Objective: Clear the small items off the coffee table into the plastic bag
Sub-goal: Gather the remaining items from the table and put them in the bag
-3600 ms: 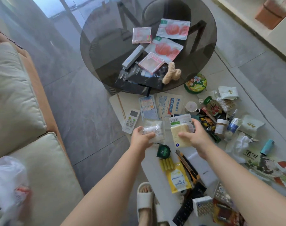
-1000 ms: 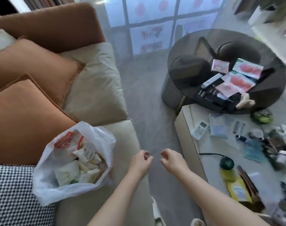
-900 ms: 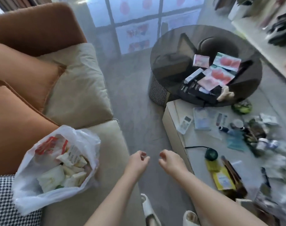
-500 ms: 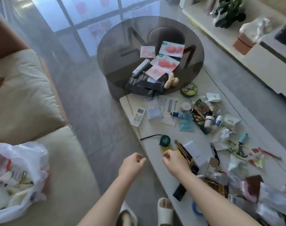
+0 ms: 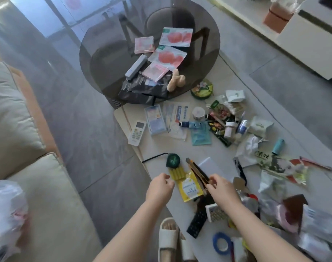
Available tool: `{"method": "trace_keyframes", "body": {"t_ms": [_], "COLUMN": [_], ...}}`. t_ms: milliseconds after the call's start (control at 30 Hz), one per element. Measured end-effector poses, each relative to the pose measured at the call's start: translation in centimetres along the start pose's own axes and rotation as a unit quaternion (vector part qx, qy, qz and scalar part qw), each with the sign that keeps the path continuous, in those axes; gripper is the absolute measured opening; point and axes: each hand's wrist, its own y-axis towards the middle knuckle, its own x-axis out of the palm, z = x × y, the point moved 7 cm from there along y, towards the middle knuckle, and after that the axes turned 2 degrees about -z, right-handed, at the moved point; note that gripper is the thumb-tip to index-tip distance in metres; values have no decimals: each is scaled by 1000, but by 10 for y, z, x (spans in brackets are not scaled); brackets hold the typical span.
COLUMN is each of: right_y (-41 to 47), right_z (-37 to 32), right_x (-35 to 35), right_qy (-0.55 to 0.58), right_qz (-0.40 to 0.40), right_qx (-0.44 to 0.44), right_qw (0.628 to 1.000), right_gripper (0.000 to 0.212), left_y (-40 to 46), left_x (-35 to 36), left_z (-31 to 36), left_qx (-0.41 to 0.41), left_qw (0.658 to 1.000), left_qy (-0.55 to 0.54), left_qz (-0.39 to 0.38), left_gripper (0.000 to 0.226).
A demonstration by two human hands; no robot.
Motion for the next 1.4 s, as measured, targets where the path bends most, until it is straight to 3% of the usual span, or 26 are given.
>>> {"method": "trace_keyframes", "body": {"t_ms": [233,600,733,867,1000,1200,1400], "right_y": [60,111,116,118,119,115,98], "right_z": [24,12,10,8,13,15,11], "right_x": [26,63,66,68,64,43,53], "right_qy": [-52,-175,-212,-219,-195,-130,50], "right_qz": [13,70,90,99,85,73,2], "right_qx": [33,-5,-18,-45,-47,2,44], "right_qw": [998,982,973,970,976,989,998], "right_gripper": [39,43,39,33,41,37,32], "left_y": [75,138,151,158,157,143,105], "left_x": [29,42,45,49,50,38,51], "left_z": [5,1,2,2,3,-18,-37], "left_qx": [-5,-7,-14,-27,-26,-65,-133], "left_qw": [1000,996,997,998,999,992,931], "left_qy": [17,40,27,5,1,-109,-340], "left_qz": [19,82,75,53,35,23,-24], "left_gripper": [53,60,69,67,59,44,43]}}
